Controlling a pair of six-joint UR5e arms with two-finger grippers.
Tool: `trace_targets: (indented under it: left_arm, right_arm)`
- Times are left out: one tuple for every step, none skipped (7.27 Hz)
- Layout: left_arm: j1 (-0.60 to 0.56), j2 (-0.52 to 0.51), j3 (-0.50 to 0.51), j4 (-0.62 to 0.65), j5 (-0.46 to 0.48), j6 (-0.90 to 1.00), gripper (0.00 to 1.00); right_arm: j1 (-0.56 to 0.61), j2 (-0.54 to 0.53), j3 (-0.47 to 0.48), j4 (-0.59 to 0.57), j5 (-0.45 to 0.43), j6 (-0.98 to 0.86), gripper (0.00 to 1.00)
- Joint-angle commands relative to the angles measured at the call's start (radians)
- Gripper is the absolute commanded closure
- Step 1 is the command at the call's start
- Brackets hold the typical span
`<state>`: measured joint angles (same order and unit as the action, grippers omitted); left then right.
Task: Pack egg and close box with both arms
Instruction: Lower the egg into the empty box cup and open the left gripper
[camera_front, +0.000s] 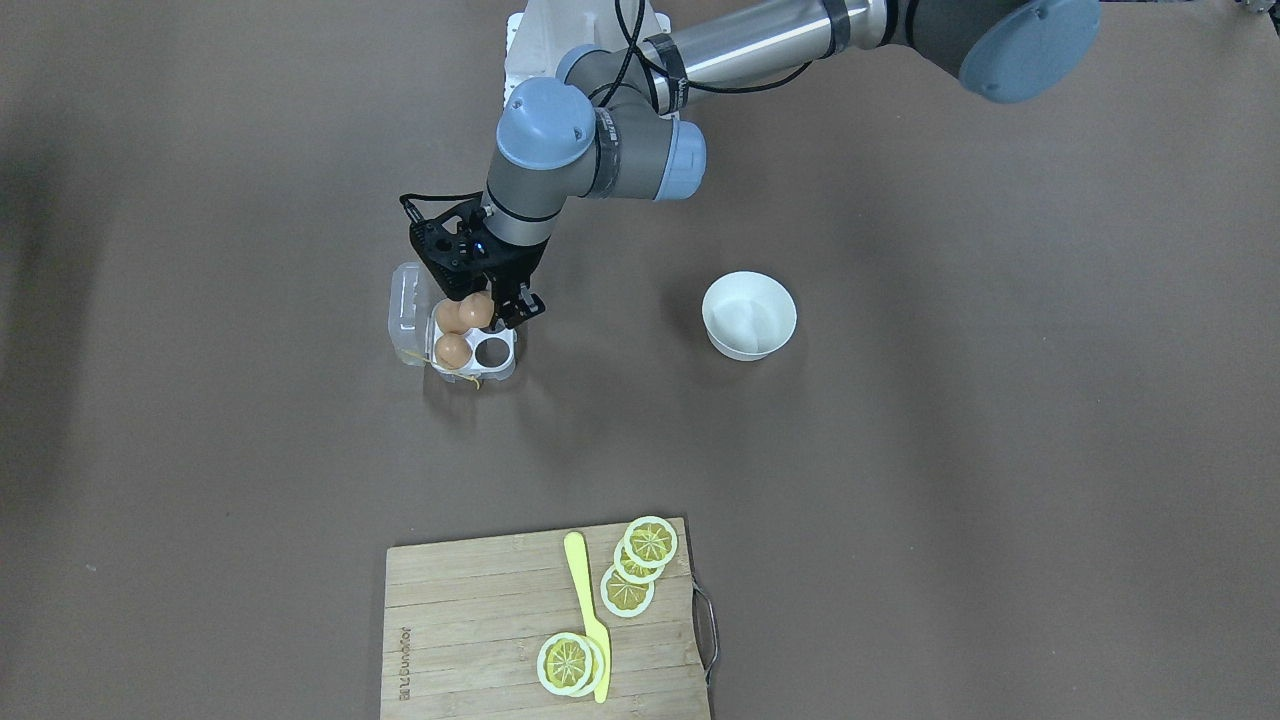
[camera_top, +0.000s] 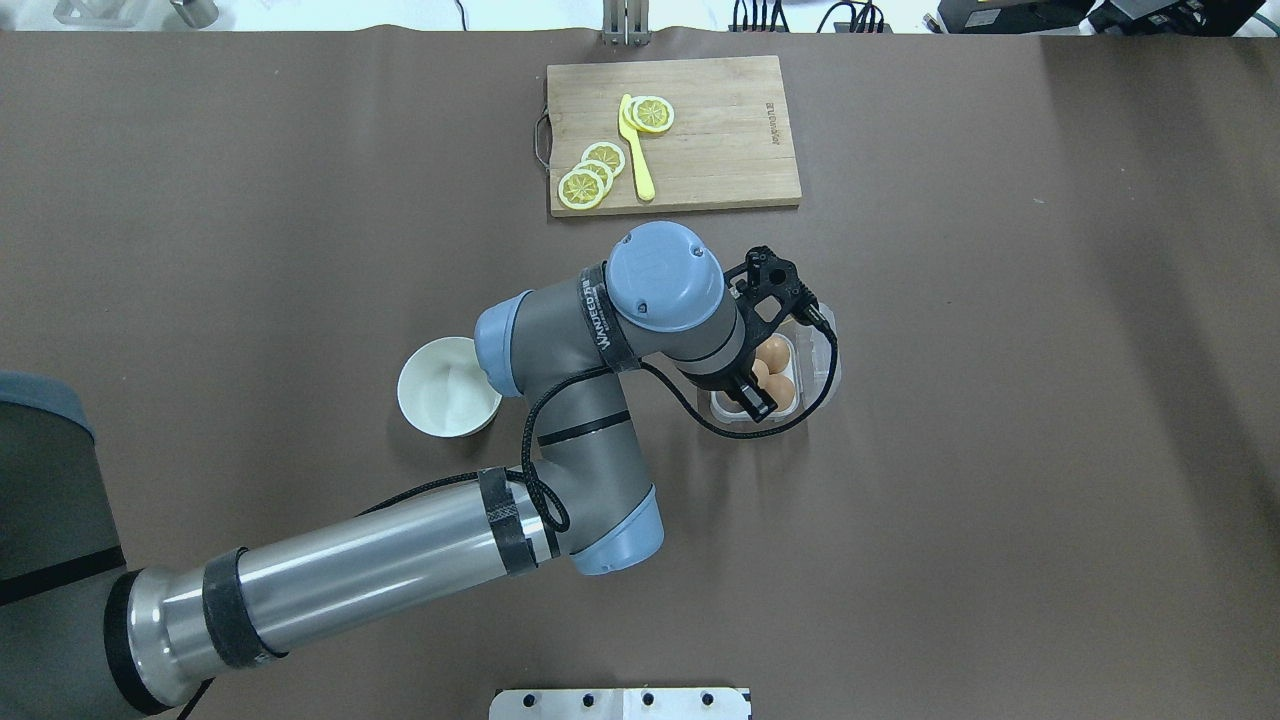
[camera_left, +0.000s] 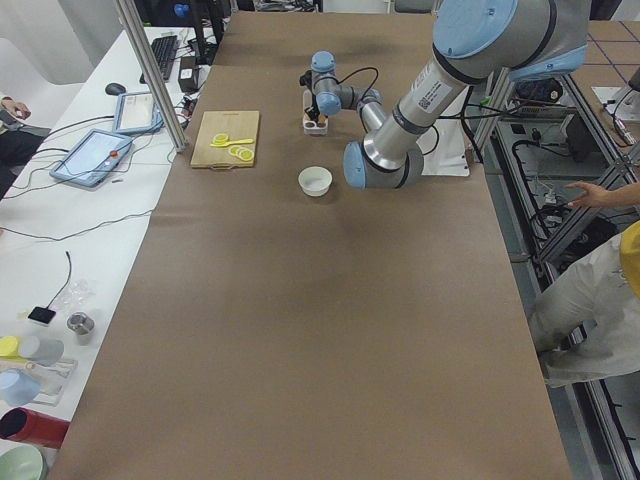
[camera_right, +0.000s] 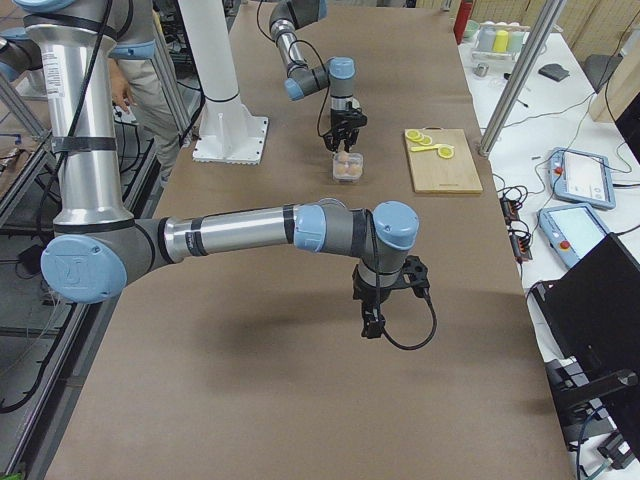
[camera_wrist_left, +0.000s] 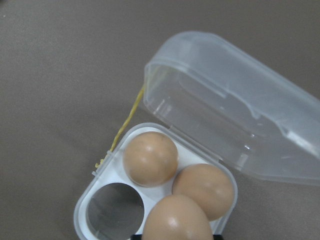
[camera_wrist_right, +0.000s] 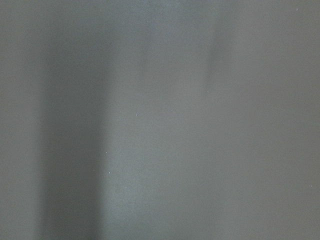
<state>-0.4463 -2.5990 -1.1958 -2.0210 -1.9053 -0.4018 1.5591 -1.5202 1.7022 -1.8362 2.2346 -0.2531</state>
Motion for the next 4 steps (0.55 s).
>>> trace_targets:
  left_arm:
    - [0.000,-0.003,-0.005,-0.002,0.000,-0.003,0.07]
    - [0.000,-0.001,-0.005,-0.007,0.000,-0.002,0.04]
    - [-0.003,-0.001,-0.007,-0.007,-0.001,-0.003,0.03]
    - [-0.018,-0.001,-0.017,-0.005,-0.001,-0.003,0.03]
  right_arm:
    - [-0.002,0.000,-0.001,0.000,0.000,0.000,0.00]
    - [-0.004,0.001,0.000,0.000,0.000,0.000,0.00]
    - [-0.004,0.002,0.000,0.000,0.000,0.000,0.00]
    - [-0.005,0.003,0.000,0.000,0.000,0.000,0.00]
